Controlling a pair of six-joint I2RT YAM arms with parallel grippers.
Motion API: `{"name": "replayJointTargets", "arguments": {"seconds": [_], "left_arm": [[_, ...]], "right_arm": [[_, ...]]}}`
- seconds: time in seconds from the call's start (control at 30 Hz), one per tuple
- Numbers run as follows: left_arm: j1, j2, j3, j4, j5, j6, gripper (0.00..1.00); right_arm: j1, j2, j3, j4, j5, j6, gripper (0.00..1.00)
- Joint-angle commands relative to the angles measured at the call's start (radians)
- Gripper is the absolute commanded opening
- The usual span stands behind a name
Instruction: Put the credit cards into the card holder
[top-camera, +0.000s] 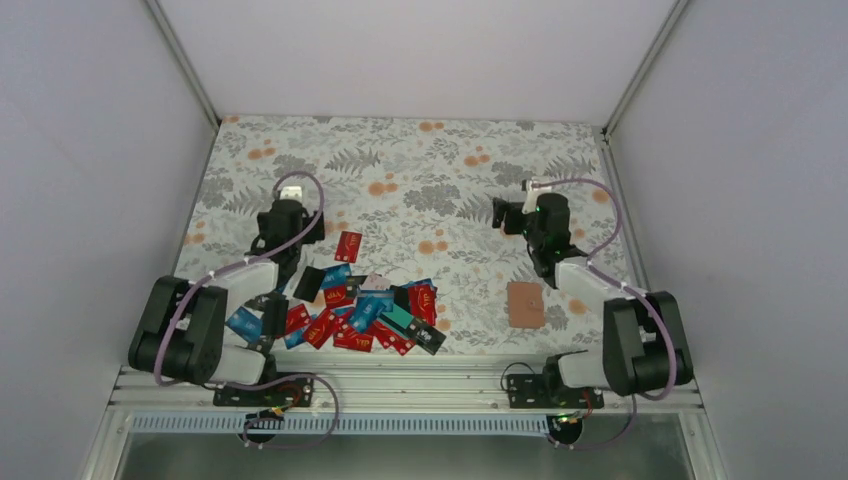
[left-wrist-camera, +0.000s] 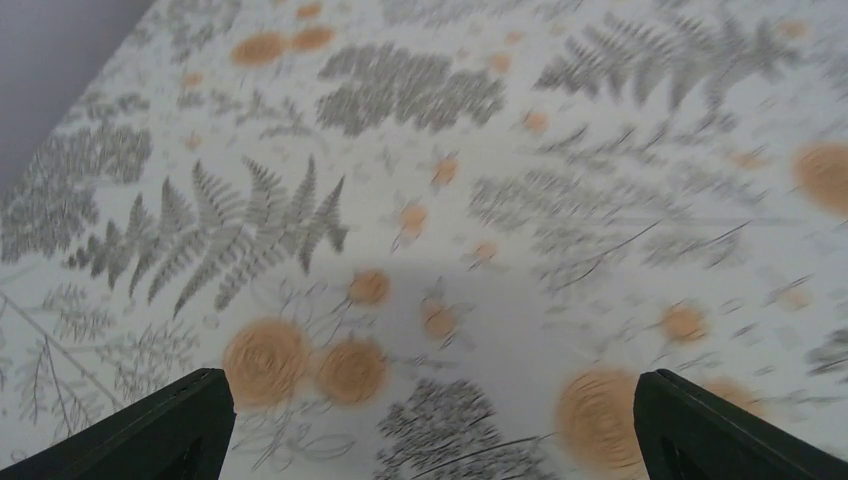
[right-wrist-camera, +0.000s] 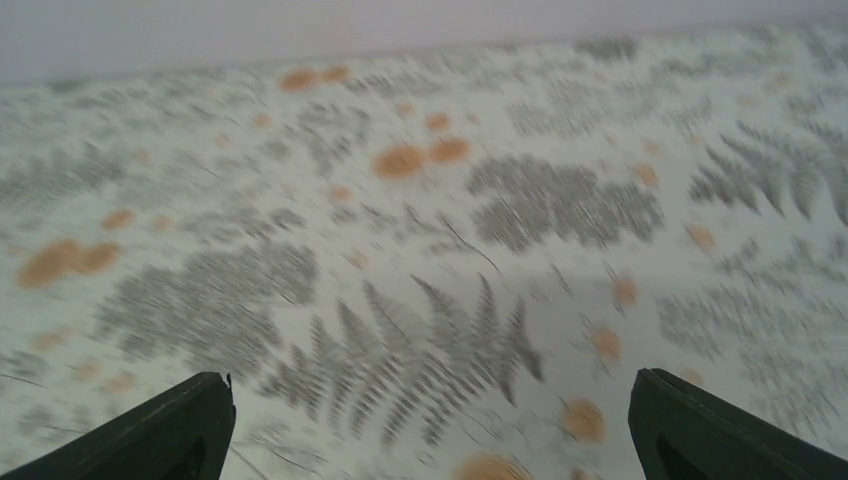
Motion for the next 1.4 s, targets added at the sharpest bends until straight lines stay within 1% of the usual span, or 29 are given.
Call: {"name": "replayJointTargets", "arguments": {"seconds": [0.0,0.2,0.27,0.33,0.37,0.4,0.57,0.63,0.67,0.7,0.73,0.83,0.9,0.97,1.0,1.07,1.13,1.2,1.27,1.37], "left_arm": [[0.091,0.064,-0.118,0.362,0.100,0.083,1.00],[0.188,0.135,-0.248,0.626,0.174,0.145,1.00],[0.208,0.143,-0.270,0.683,0.191,0.161,1.00],[0.222,0.134,-0.264,0.684,0.201,0.172,1.00],[0.228,0.123,-0.240,0.634,0.200,0.172,1.00],[0.233,0.113,-0.206,0.573,0.186,0.170,1.00],[0.243,0.054,0.011,0.295,0.168,0.163,1.00],[0.244,0.041,0.142,0.131,0.184,0.158,1.00],[0.245,0.041,0.239,0.040,0.187,0.146,1.00],[0.245,0.043,0.326,-0.091,0.189,0.136,1.00],[0.246,0.050,0.400,-0.183,0.193,0.126,1.00],[0.252,0.077,0.609,-0.441,0.274,0.070,1.00],[0.266,0.098,0.697,-0.577,0.382,0.012,1.00],[0.279,0.125,0.744,-0.686,0.507,-0.009,1.00],[0.281,0.124,0.739,-0.714,0.567,-0.018,1.00],[0.273,0.085,0.677,-0.717,0.662,-0.051,1.00],[0.246,0.037,0.617,-0.726,0.691,-0.065,1.00],[0.209,0.007,0.570,-0.757,0.699,-0.070,1.00],[0.170,-0.011,0.533,-0.788,0.708,-0.071,1.00],[0.118,-0.044,0.484,-0.790,0.730,-0.086,1.00]], "right_arm": [[-0.088,0.069,-0.110,0.290,-0.056,-0.061,1.00],[-0.178,0.150,-0.230,0.490,-0.103,-0.102,1.00],[-0.196,0.165,-0.250,0.537,-0.116,-0.113,1.00],[-0.212,0.170,-0.257,0.561,-0.135,-0.129,1.00],[-0.216,0.164,-0.235,0.529,-0.144,-0.136,1.00],[-0.221,0.159,-0.194,0.461,-0.148,-0.139,1.00],[-0.233,0.130,0.098,0.107,-0.062,-0.079,1.00],[-0.237,0.123,0.231,-0.050,-0.021,-0.057,1.00],[-0.238,0.124,0.297,-0.141,-0.003,-0.050,1.00],[-0.239,0.128,0.373,-0.238,0.029,-0.038,1.00],[-0.239,0.132,0.432,-0.324,0.054,-0.020,1.00],[-0.241,0.137,0.599,-0.606,0.082,0.077,1.00],[-0.242,0.132,0.639,-0.743,0.057,0.139,1.00],[-0.242,0.115,0.633,-0.853,0.008,0.215,1.00],[-0.243,0.107,0.614,-0.898,-0.024,0.247,1.00],[-0.243,0.082,0.546,-0.968,-0.111,0.292,1.00],[-0.243,0.051,0.451,-1.024,-0.182,0.336,1.00],[-0.235,-0.009,0.330,-1.033,-0.265,0.379,1.00],[-0.209,-0.091,0.221,-1.029,-0.290,0.436,1.00],[-0.146,-0.185,0.102,-1.027,-0.282,0.521,1.00]]}}
